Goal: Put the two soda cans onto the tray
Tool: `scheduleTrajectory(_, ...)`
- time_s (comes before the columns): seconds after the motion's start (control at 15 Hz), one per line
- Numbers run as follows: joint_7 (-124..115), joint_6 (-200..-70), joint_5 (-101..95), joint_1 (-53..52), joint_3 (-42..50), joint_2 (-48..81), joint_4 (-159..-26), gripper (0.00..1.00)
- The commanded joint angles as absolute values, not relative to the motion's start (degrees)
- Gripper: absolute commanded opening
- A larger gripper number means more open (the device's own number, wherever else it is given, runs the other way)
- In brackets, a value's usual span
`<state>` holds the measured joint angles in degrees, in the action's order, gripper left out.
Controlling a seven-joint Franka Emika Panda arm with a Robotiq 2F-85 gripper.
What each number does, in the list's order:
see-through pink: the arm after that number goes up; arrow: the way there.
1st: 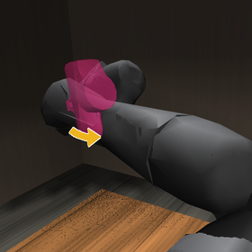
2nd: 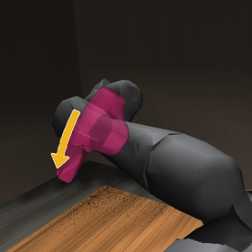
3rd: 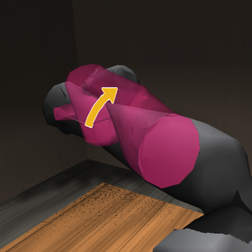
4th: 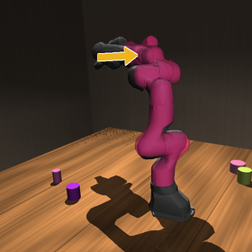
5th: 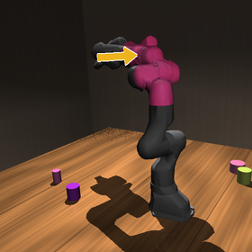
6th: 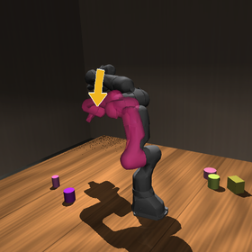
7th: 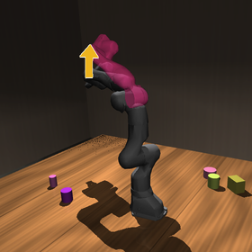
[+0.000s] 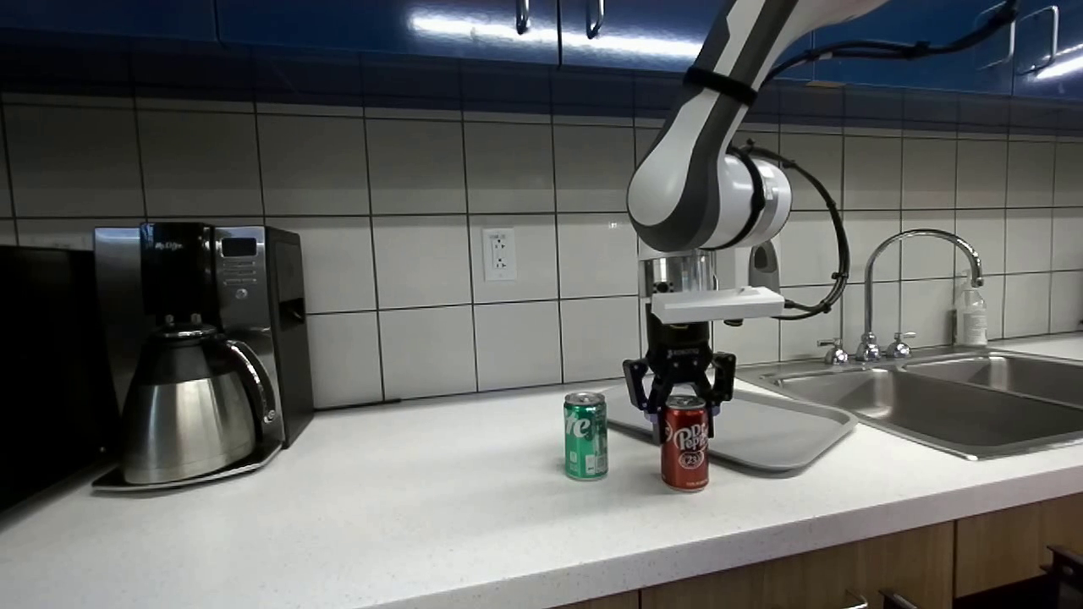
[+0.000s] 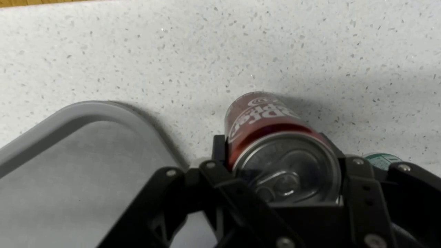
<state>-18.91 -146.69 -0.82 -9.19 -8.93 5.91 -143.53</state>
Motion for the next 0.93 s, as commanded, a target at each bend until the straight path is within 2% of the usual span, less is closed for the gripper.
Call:
scheduleTrajectory(0.0, -20.28, -146.8, -1.05, -9.63, -8.29, 3.15, -144.02, 0.38)
scheduleTrajectory(0.87, -20.32, -147.01, -1.54, -7.72, -6.54, -3.22, -145.02, 0.38)
